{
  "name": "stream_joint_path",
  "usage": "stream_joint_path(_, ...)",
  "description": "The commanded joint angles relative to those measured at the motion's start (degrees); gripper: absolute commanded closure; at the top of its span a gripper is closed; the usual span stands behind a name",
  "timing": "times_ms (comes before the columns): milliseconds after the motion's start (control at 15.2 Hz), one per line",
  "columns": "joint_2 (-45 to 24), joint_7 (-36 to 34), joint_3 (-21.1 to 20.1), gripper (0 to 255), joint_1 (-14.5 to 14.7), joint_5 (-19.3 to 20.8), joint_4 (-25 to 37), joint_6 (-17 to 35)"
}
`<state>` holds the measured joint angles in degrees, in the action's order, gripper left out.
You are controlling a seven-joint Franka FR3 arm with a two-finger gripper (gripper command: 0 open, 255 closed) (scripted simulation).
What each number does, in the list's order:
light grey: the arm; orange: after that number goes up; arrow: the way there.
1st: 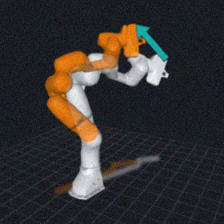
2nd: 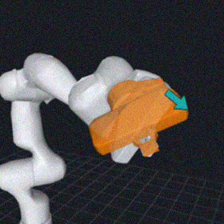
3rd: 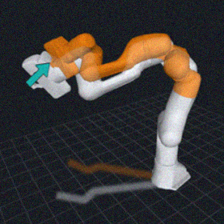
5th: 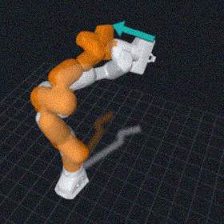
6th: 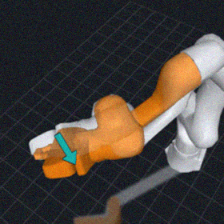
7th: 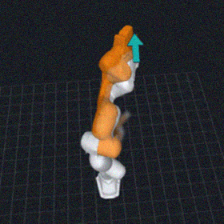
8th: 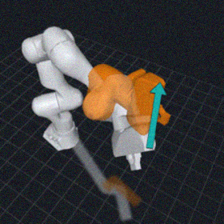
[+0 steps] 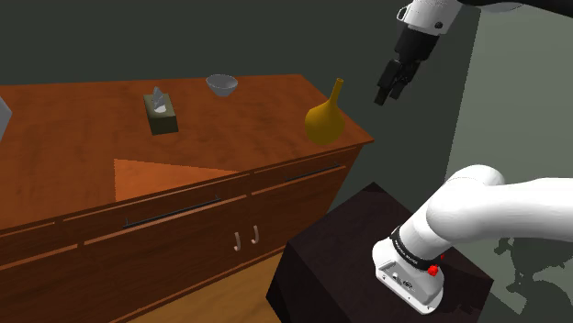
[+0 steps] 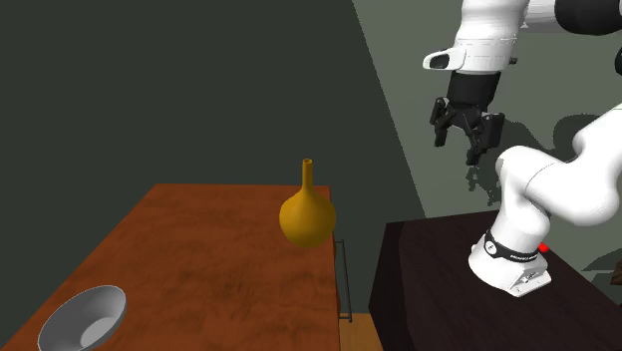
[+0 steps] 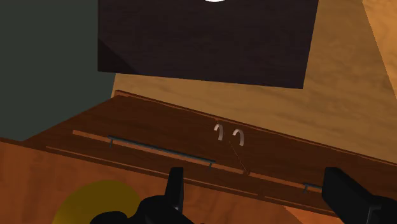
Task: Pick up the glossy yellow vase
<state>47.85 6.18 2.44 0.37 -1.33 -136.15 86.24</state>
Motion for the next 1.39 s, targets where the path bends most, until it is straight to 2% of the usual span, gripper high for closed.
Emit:
stream_joint_path(0, 0.0, 0.0, 0.0, 0, 0.0, 0.0, 0.0, 0.0)
stream_joint_path(660, -21.7, 2.9, 4.9, 0, -2.2, 3.0, 10.4, 9.2)
stream_joint_path(1320, -44.1, 6.1, 9.2, 0, -4.3, 2.5, 27.7, 12.4)
